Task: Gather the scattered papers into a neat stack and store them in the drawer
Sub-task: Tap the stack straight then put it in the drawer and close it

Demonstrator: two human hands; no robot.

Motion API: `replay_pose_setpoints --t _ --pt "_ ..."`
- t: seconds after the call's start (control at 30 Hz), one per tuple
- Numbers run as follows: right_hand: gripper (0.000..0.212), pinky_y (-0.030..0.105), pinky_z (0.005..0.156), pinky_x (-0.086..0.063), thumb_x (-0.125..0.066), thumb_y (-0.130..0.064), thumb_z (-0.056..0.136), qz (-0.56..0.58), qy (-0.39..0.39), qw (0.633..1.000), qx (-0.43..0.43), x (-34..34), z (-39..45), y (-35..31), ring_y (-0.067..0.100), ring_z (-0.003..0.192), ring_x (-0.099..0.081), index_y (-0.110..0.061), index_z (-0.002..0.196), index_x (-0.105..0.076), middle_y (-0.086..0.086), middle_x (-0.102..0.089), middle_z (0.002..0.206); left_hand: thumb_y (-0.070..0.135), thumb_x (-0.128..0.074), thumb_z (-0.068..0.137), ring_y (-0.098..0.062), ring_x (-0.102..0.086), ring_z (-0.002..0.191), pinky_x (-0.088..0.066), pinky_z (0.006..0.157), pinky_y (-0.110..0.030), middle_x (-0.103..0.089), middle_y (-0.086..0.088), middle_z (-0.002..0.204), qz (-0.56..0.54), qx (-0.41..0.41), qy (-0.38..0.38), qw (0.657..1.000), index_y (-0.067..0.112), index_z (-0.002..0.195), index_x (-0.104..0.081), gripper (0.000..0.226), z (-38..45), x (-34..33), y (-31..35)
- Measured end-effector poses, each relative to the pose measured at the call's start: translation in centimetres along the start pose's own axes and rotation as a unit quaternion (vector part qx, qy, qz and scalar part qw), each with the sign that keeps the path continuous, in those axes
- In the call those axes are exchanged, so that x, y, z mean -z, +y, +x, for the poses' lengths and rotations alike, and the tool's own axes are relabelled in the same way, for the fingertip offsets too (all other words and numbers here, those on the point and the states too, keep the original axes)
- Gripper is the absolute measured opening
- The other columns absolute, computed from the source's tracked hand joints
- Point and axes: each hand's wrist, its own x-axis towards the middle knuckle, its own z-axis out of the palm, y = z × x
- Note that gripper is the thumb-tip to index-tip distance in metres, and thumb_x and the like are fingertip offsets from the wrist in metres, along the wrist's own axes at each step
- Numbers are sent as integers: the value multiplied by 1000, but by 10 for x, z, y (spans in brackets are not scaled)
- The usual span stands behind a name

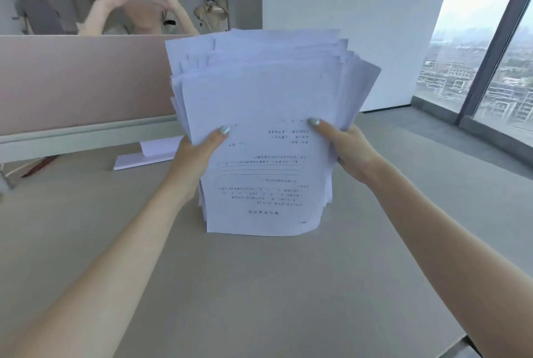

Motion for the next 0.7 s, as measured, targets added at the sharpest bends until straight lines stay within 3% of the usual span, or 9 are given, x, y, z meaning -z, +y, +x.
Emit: replay_pose_setpoints --t 0.1,0.17,0.3,0.4,0.47,0.53,0.6,0.63,0.7 --pt "21 33 84 -54 -72 -24 79 -7 22 1000 16 -13 4 2 14 94 -71 -20 99 -68 -1 -73 104 23 -69 83 14 -63 66 -49 60 -7 -67 29 68 44 -30 54 997 34 79 -62 13 1 -5 5" --pt "17 31 83 -55 -72 -21 79 14 40 998 48 -18 10 -12 13 93 -70 -21 95 -67 -3 -73 101 23 -68 84 18 -62 61 -48 58 -3 -66 33 59 56 -72 68 994 34 76 -62 15 8 -6 17" --pt "18 28 81 -56 -70 -27 81 21 44 993 106 -18 20 -40 11 95 -70 -23 98 -66 -6 -73 101 26 -73 79 4 -67 83 -53 82 -23 -70 23 85 44 -85 63 993 30 84 -65 10 20 0 37" --pt "34 25 80 -55 -69 -34 80 6 66 992 112 -16 25 -29 8 97 -69 -21 111 -63 -7 -72 107 42 -79 61 -10 -69 98 -53 91 -35 -73 15 97 67 -17 -6 998 30 91 -70 33 19 8 26" --pt "35 24 80 -54 -67 -34 82 6 72 993 90 -14 26 -8 6 98 -68 -22 114 -61 -8 -70 108 47 -76 52 -13 -66 104 -51 93 -34 -71 14 101 69 13 -19 997 32 96 -67 48 11 12 7" --pt "37 23 79 -53 -68 -36 82 1 79 996 45 -15 25 15 6 95 -68 -21 116 -60 -8 -70 108 39 -78 63 -14 -65 105 -51 88 -25 -68 15 99 61 31 13 998 31 100 -64 41 3 9 -13" --pt "33 13 67 -52 -67 -33 83 -2 89 996 17 -19 23 31 1 85 -66 -20 112 -61 -8 -68 101 19 -70 82 -15 -64 91 -47 74 -14 -63 13 88 110 22 37 993 26 94 -61 17 -5 0 -24" --pt "29 9 60 -51 -67 -31 83 0 100 995 16 -22 22 33 0 81 -65 -20 108 -61 -10 -68 97 12 -64 87 -20 -57 77 -44 66 -18 -58 8 78 140 15 46 989 25 85 -57 15 -7 -6 -26" --pt "19 8 58 -49 -68 -29 83 8 121 992 30 -28 23 25 -1 80 -63 -22 99 -61 -14 -66 90 12 -59 88 -17 -42 71 -33 59 -27 -50 -3 72 146 -5 89 985 21 73 -50 20 -2 -15 -23"
